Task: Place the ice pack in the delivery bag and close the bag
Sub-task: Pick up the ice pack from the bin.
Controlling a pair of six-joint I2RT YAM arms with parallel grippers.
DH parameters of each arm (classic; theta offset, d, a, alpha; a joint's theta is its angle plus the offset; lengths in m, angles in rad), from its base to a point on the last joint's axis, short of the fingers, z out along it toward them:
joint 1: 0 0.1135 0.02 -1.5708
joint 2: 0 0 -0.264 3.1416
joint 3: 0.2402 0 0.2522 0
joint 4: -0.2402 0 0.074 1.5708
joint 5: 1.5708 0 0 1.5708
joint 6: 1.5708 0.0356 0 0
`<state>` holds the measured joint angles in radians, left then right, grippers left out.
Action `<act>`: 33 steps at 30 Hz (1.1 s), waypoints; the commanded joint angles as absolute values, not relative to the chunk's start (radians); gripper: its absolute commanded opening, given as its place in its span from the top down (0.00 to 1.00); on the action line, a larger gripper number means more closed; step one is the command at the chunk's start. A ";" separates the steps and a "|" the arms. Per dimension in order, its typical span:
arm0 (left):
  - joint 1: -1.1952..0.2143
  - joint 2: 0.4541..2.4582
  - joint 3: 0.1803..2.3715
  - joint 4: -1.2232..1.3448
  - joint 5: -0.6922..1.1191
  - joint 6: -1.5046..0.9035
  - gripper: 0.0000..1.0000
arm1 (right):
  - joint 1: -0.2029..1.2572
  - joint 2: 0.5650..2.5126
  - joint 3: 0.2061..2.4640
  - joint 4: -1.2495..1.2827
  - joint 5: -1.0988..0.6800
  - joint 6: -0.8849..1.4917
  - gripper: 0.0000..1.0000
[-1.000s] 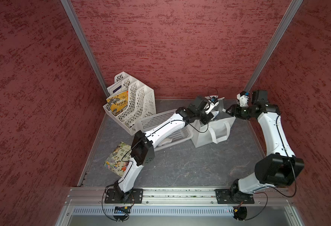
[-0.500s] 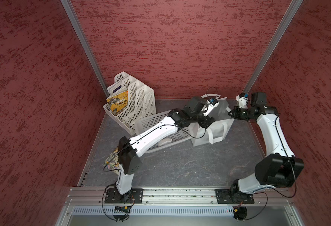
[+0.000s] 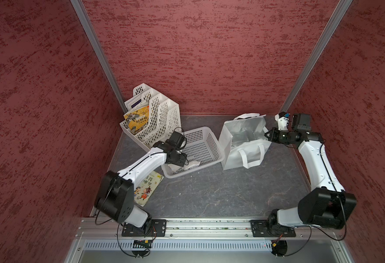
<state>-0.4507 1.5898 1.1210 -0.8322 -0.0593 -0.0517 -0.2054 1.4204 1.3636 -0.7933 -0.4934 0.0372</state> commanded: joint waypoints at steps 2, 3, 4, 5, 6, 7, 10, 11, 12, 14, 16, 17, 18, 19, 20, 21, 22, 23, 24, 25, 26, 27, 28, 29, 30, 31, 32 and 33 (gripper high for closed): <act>-0.422 1.692 1.205 -0.969 -0.092 -0.010 0.37 | -0.195 1.418 1.367 -0.758 -0.537 0.053 0.93; -0.418 1.718 1.218 -0.955 -0.092 0.000 0.37 | -0.195 1.418 1.367 -0.762 -0.535 0.052 0.93; -0.417 1.743 1.232 -0.941 -0.095 0.008 0.37 | -0.195 1.415 1.366 -0.763 -0.535 0.051 0.93; -0.417 1.778 1.250 -0.927 -0.098 0.020 0.37 | -0.194 1.413 1.364 -0.765 -0.532 0.049 0.93; -0.417 1.799 1.260 -0.918 -0.104 0.028 0.37 | -0.193 1.412 1.364 -0.767 -0.532 0.048 0.93; -0.417 1.825 1.272 -0.912 -0.113 0.035 0.36 | -0.193 1.410 1.363 -0.767 -0.531 0.048 0.93; -0.420 1.885 1.292 -0.897 -0.138 0.050 0.26 | -0.193 1.406 1.360 -0.764 -0.539 0.053 0.93; -0.421 1.895 1.293 -0.887 -0.138 0.055 0.26 | -0.192 1.404 1.359 -0.766 -0.539 0.052 0.93; -0.422 1.901 1.293 -0.878 -0.140 0.059 0.26 | -0.193 1.402 1.358 -0.767 -0.540 0.053 0.93; -0.425 1.903 1.282 -0.851 -0.148 0.065 0.26 | -0.193 1.398 1.356 -0.769 -0.537 0.051 0.93; -0.426 1.910 1.267 -0.823 -0.173 0.069 0.26 | -0.192 1.393 1.353 -0.765 -0.538 0.051 0.93; -0.428 1.914 1.263 -0.815 -0.181 0.070 0.29 | -0.194 1.390 1.350 -0.764 -0.536 0.051 0.93; -0.428 1.919 1.264 -0.811 -0.188 0.070 0.35 | -0.192 1.389 1.347 -0.763 -0.536 0.051 0.93; -0.429 1.923 1.267 -0.809 -0.191 0.068 0.43 | -0.193 1.391 1.348 -0.763 -0.535 0.051 0.93; -0.430 1.924 1.270 -0.809 -0.193 0.065 0.50 | -0.193 1.391 1.348 -0.765 -0.535 0.050 0.93; -0.434 1.921 1.271 -0.806 -0.191 0.062 0.57 | -0.193 1.394 1.349 -0.767 -0.537 0.050 0.93; -0.438 1.913 1.272 -0.805 -0.186 0.061 0.62 | -0.192 1.395 1.352 -0.770 -0.535 0.047 0.93; -0.443 1.899 1.272 -0.806 -0.181 0.060 0.66 | -0.193 1.397 1.354 -0.773 -0.534 0.046 0.93; -0.448 1.890 1.271 -0.809 -0.172 0.058 0.68 | -0.193 1.400 1.357 -0.775 -0.533 0.045 0.93; -0.454 1.871 1.271 -0.813 -0.157 0.053 0.71 | -0.192 1.400 1.358 -0.776 -0.532 0.046 0.93; -0.461 1.849 1.268 -0.816 -0.144 0.049 0.75 | -0.192 1.400 1.359 -0.776 -0.531 0.045 0.93; -0.469 1.819 1.266 -0.819 -0.132 0.046 0.79 | -0.193 1.399 1.358 -0.776 -0.529 0.042 0.93; -0.477 1.782 1.262 -0.818 -0.110 0.044 0.81 | -0.193 1.398 1.358 -0.776 -0.528 0.041 0.93; -0.486 1.751 1.260 -0.817 -0.084 0.042 0.82 | -0.193 1.395 1.357 -0.775 -0.524 0.038 0.93; -0.495 1.708 1.259 -0.810 -0.053 0.033 0.84 | -0.193 1.391 1.355 -0.773 -0.523 0.037 0.93; -0.503 1.670 1.263 -0.800 -0.017 0.021 0.86 | -0.193 1.388 1.353 -0.771 -0.522 0.036 0.93; -0.510 1.628 1.269 -0.782 0.030 0.005 0.86 | -0.193 1.385 1.350 -0.768 -0.521 0.034 0.93; -0.518 1.590 1.277 -0.759 0.075 -0.011 0.87 | -0.193 1.383 1.347 -0.766 -0.522 0.034 0.93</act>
